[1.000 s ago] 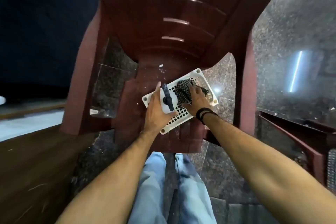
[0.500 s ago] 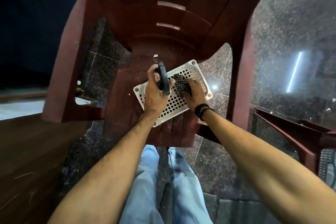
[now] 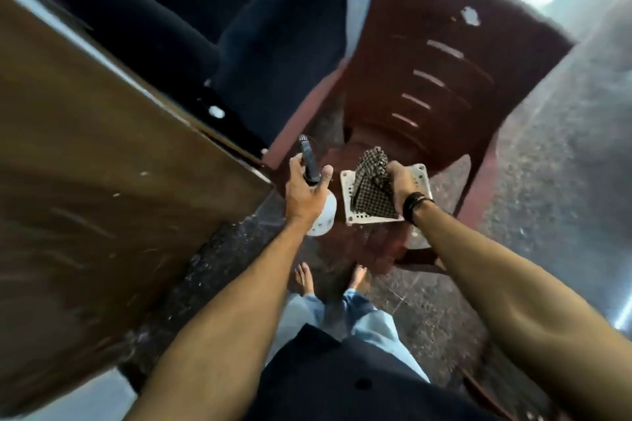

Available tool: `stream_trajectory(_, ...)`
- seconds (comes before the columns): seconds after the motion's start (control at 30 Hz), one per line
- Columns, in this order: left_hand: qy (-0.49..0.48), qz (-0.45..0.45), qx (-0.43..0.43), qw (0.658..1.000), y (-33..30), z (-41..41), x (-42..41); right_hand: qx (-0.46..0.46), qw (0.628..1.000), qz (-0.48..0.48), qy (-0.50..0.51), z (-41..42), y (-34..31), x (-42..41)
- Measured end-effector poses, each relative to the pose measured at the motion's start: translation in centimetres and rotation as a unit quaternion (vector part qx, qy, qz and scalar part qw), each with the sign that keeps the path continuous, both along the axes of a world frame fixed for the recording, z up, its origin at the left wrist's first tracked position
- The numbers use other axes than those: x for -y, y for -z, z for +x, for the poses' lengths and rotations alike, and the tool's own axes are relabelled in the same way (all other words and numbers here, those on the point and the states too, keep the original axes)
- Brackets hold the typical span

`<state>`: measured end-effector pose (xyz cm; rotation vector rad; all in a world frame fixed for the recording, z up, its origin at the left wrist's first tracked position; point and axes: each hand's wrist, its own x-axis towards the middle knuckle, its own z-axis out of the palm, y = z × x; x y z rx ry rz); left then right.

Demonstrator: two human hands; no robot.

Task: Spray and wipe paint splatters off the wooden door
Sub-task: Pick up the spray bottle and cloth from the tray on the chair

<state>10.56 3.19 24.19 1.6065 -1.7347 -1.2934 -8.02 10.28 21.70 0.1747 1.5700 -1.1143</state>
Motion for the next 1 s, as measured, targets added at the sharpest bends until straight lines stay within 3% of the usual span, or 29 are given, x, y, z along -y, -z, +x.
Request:
stream_trajectory(0.23, -0.159, -0.004, -0.084, 0.984, -6.9, 12.1, -0.7, 0.024, 0.982, -0.075, -0.171, 10.8, -5.1, 4.8)
stream_trajectory(0.53, -0.321, -0.075, -0.073, 0.941, -13.9, 34.9, -5.5, 0.031, 0.917, -0.185, -0.351, 36.1, -12.6, 7.9)
stream_trajectory(0.63, -0.341, -0.100, -0.125, 0.926, -16.7, 42.9, -6.8, 0.038, 0.897, -0.207, -0.388, 45.6, -17.7, 6.4)
stream_trajectory(0.9, -0.398, -0.175, -0.063, 0.898, -26.2, 60.1, -8.6, 0.038, 0.851, -0.293, -0.434, 64.2, -28.9, 5.7)
stream_trajectory(1.0, -0.419, -0.223, -0.039, 0.879, -31.5, 64.6, -9.0, 0.034, 0.818, -0.365, -0.444, 69.2, -34.5, 7.2)
